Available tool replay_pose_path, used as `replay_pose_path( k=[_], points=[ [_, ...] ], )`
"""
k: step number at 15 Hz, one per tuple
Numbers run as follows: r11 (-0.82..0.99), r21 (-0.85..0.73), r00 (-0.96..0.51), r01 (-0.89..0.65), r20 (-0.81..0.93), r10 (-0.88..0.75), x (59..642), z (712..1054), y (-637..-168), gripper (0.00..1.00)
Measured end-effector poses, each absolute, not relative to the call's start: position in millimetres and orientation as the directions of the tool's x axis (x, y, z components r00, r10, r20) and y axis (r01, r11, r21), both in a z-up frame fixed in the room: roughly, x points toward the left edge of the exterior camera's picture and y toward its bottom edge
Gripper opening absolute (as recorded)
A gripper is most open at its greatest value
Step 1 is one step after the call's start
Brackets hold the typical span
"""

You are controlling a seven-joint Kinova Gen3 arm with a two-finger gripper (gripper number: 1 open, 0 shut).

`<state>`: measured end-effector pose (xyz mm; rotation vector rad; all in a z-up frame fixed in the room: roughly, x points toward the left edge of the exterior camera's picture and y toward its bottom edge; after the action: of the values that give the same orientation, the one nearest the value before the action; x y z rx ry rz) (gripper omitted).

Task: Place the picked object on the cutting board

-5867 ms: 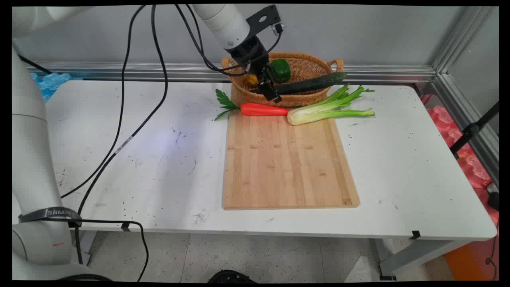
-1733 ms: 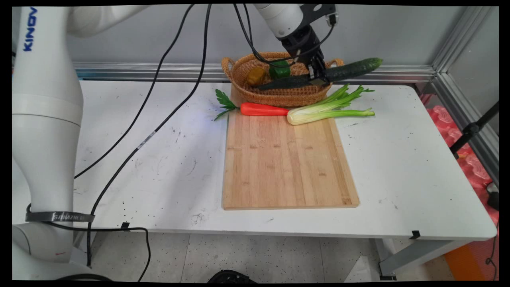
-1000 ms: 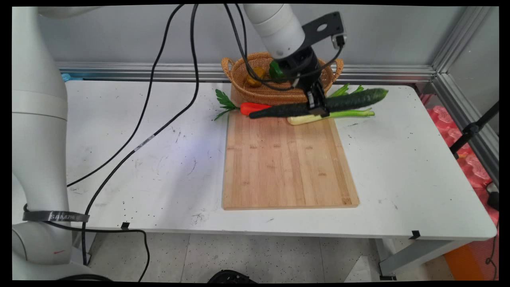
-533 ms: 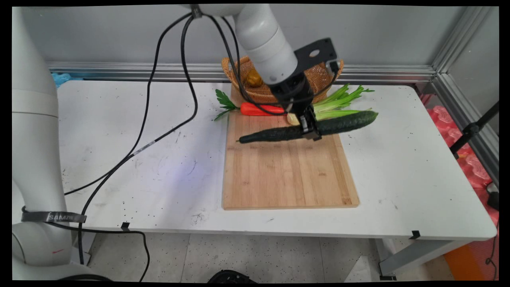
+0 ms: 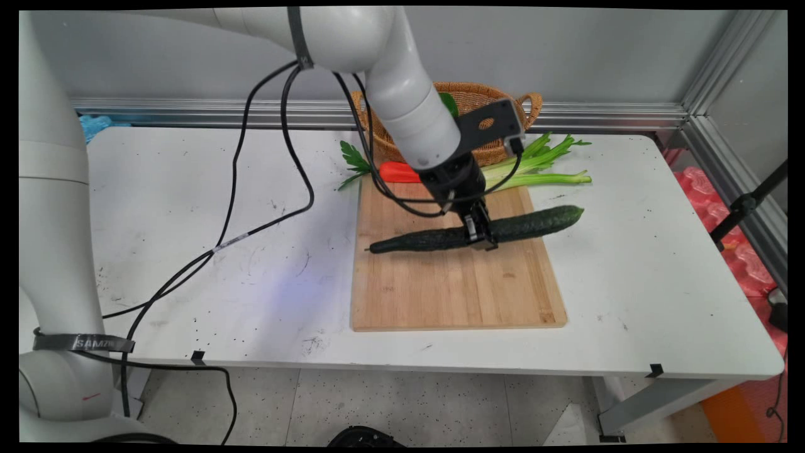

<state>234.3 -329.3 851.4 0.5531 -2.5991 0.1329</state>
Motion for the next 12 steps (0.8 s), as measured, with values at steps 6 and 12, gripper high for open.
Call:
replay_pose_path(
  k=[6,12],
  points=[
    [0.909,0.007,-0.804,-0.417,0.464,-0.373,233,827,-323,0.0],
    [0.907,0.006,-0.803,-0.421,0.463,-0.376,231,808,-318,0.0]
  ],
)
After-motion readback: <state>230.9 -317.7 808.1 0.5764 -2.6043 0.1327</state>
